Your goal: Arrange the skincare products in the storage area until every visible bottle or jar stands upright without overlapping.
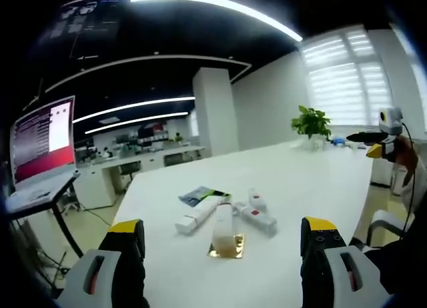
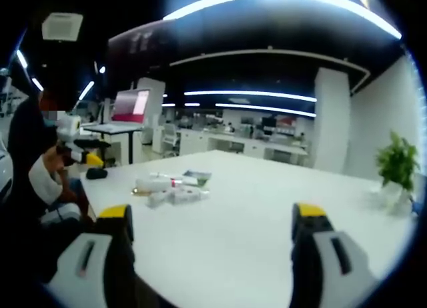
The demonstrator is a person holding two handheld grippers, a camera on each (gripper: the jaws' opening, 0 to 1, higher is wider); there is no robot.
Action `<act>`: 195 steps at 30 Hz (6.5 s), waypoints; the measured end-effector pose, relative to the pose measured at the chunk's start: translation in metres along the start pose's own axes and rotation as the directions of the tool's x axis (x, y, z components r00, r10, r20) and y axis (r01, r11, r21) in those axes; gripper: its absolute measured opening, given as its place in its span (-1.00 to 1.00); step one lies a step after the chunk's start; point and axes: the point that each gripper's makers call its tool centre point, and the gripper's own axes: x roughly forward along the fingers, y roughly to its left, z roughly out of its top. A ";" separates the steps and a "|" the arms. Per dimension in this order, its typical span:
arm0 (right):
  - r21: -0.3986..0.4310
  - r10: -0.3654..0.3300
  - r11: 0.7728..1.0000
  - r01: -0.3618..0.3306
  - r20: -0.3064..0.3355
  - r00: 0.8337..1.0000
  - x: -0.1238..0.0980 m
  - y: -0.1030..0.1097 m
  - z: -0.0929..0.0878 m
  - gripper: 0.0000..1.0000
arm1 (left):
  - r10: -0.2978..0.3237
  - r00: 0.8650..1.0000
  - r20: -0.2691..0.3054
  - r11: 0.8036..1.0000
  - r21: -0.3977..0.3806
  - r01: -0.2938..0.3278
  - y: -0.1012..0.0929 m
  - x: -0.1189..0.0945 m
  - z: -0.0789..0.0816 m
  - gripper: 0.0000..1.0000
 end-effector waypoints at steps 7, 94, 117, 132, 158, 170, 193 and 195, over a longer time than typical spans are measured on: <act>0.005 0.017 1.000 -0.017 -0.007 1.000 0.006 0.005 -0.003 1.00 | -0.004 1.000 -0.009 1.000 0.000 0.004 0.000 0.002 -0.003 0.99; 0.028 0.211 0.977 -0.211 -0.023 0.977 0.042 0.029 -0.055 1.00 | -0.208 0.865 -0.456 0.978 -0.067 0.199 0.013 0.156 -0.043 0.56; 0.069 0.251 0.966 -0.249 -0.024 0.968 0.046 0.035 -0.063 0.93 | -0.270 0.771 -0.576 0.959 -0.086 0.271 -0.002 0.187 -0.055 0.30; 0.072 0.256 0.965 -0.253 -0.022 0.967 0.044 0.035 -0.062 0.89 | -0.280 0.758 -0.589 0.953 -0.076 0.292 -0.002 0.213 -0.054 0.09; 0.083 0.231 0.970 -0.229 -0.014 0.973 0.039 0.023 -0.064 0.85 | -0.283 0.726 -0.627 0.946 -0.056 0.321 -0.010 0.228 -0.057 -0.33; 0.100 0.228 0.969 -0.226 -0.017 0.973 0.041 0.022 -0.069 0.81 | -0.244 0.696 -0.675 0.950 -0.022 0.312 -0.014 0.237 -0.073 -0.24; 0.148 0.173 0.974 -0.172 0.007 0.985 0.037 0.005 -0.068 0.70 | -0.231 0.729 -0.644 0.965 -0.055 0.257 -0.018 0.245 -0.070 -0.37; 0.147 0.169 0.974 -0.170 0.015 0.985 0.037 0.004 -0.066 0.70 | -0.228 0.728 -0.646 0.965 -0.053 0.256 -0.019 0.244 -0.069 -0.37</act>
